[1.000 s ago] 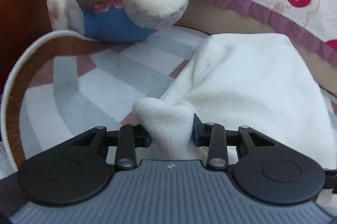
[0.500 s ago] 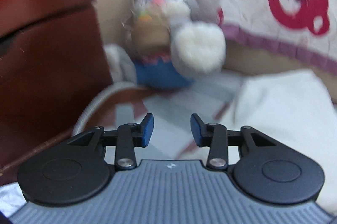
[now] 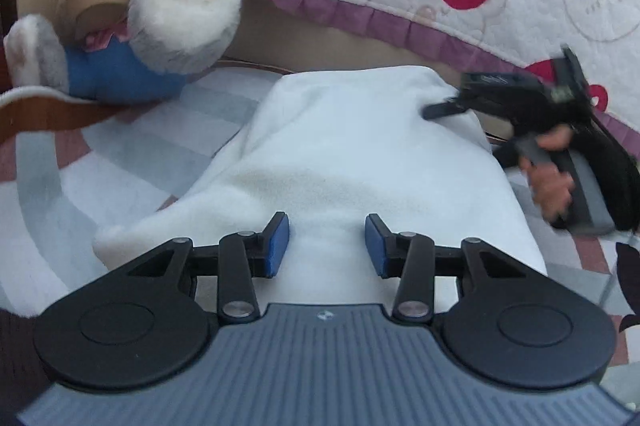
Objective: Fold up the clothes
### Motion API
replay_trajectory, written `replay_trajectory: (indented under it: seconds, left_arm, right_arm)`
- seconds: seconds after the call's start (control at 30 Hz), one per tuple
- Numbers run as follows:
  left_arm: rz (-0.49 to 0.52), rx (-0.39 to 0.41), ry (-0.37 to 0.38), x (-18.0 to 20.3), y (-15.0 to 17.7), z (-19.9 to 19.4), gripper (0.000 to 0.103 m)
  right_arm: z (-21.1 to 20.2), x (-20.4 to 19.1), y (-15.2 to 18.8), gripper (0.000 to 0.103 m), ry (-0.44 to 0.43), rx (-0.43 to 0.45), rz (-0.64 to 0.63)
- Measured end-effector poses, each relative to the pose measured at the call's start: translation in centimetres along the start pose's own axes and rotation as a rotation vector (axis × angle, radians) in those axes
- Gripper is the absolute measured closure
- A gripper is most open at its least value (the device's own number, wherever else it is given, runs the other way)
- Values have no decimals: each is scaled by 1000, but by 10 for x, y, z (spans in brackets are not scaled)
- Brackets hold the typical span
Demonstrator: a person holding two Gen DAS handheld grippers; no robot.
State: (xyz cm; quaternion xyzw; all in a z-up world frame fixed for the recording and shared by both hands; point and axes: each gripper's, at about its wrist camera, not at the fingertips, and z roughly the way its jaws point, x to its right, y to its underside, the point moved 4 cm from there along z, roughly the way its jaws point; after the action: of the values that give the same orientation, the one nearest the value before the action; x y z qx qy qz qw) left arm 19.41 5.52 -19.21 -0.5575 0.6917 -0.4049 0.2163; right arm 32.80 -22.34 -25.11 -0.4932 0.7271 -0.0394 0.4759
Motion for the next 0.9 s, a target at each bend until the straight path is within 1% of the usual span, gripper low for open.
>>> replay_trajectory:
  seconds: [0.03, 0.07, 0.1, 0.13, 0.2, 0.23, 0.33, 0.37, 0.43, 0.53, 0.57, 0.6, 0.63, 0.67, 0.7, 0.77, 0.87, 0.9]
  left_arm:
    - [-7, 4, -5, -1, 2, 0, 62]
    - [-14, 10, -10, -3, 3, 0, 62]
    - [-22, 17, -13, -3, 6, 0, 61]
    - [-26, 24, -13, -3, 7, 0, 61]
    - [-8, 23, -2, -3, 8, 1, 60]
    - [6, 22, 1, -3, 7, 2, 60]
    - [14, 9, -10, -3, 4, 1, 60]
    - [12, 8, -16, -4, 4, -1, 60]
    - [4, 8, -32, -6, 3, -3, 59]
    - [-39, 11, -66, -10, 2, -9, 56]
    - [-50, 6, -61, -10, 3, -9, 57]
    - [-55, 1, -47, -9, 5, -10, 57]
    - [-52, -1, -38, -8, 6, -10, 57]
    - [-39, 0, -33, -6, 6, -10, 57]
    - [-32, -1, -31, -6, 7, -11, 57]
    - [-52, -4, -25, -8, 6, -10, 57]
    - [-92, -3, -14, -11, 7, -9, 57]
    - [-105, -1, -11, -12, 8, -8, 57]
  right_arm:
    - [-9, -19, -4, 53, -32, 64, -108]
    - [-20, -34, -3, 56, -70, 135, -211]
    - [-24, -42, 0, 56, -71, 189, -307]
    - [-19, -40, 4, 55, -25, 196, -341]
    - [5, -18, 6, 53, 111, 100, -291]
    - [4, -15, 7, 46, 126, 102, -271]
    - [-3, -7, 9, 43, 158, 122, -215]
    - [-6, -10, 9, 43, 179, 118, -213]
    - [-12, -18, 5, 42, 228, 116, -261]
    - [-30, -43, 10, 41, 309, 146, -409]
    - [-33, -53, 11, 41, 348, 157, -447]
    - [-36, -66, 13, 42, 419, 182, -551]
    - [-39, -80, 16, 44, 492, 208, -659]
    - [-41, -95, 18, 44, 547, 240, -771]
    - [-45, -106, 17, 44, 556, 273, -820]
    - [-55, -120, 9, 44, 413, 268, -768]
    - [-50, -137, 15, 44, 20, 86, -714]
    - [-43, -143, 24, 45, -61, 4, -733]
